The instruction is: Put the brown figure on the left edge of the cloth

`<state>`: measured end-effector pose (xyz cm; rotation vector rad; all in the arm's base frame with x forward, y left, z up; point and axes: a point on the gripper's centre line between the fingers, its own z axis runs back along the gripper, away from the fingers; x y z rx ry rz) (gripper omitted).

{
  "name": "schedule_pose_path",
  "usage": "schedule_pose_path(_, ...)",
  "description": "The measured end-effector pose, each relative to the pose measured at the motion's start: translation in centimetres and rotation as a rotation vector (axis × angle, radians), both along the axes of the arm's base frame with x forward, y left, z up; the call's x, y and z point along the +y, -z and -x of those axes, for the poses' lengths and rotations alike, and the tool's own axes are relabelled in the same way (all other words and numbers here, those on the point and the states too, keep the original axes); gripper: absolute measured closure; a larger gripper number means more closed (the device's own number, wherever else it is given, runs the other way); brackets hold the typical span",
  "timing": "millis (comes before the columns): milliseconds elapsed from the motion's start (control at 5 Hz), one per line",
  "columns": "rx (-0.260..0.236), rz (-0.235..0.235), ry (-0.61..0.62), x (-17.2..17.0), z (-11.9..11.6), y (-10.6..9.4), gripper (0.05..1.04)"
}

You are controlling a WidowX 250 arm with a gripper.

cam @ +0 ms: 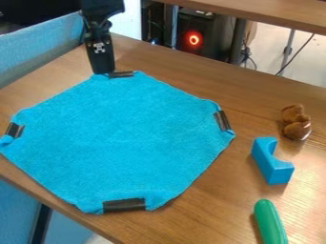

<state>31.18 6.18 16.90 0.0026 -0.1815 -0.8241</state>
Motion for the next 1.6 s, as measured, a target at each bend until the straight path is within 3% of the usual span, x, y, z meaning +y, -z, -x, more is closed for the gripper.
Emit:
schedule_pose_path(200,0.03,0.007,-0.011,0.0,0.0,1.0,0.083)
schedule_pose_path(400,-0.066,0.004,-0.141,-4.7,0.6,1.8,0.083)
schedule_pose_path(600,-0.201,0.075,-0.339,-8.5,0.4,1.7,0.084)
schedule_pose_path(800,-0.287,0.171,-0.463,-12.6,-0.3,1.8,0.084)
schedule_pose_path(1000,-0.393,0.305,-0.575,-15.9,-2.4,2.3,0.084)
schedule_pose_path(1600,-0.444,0.483,-0.85,-21.4,-9.0,4.5,0.084)
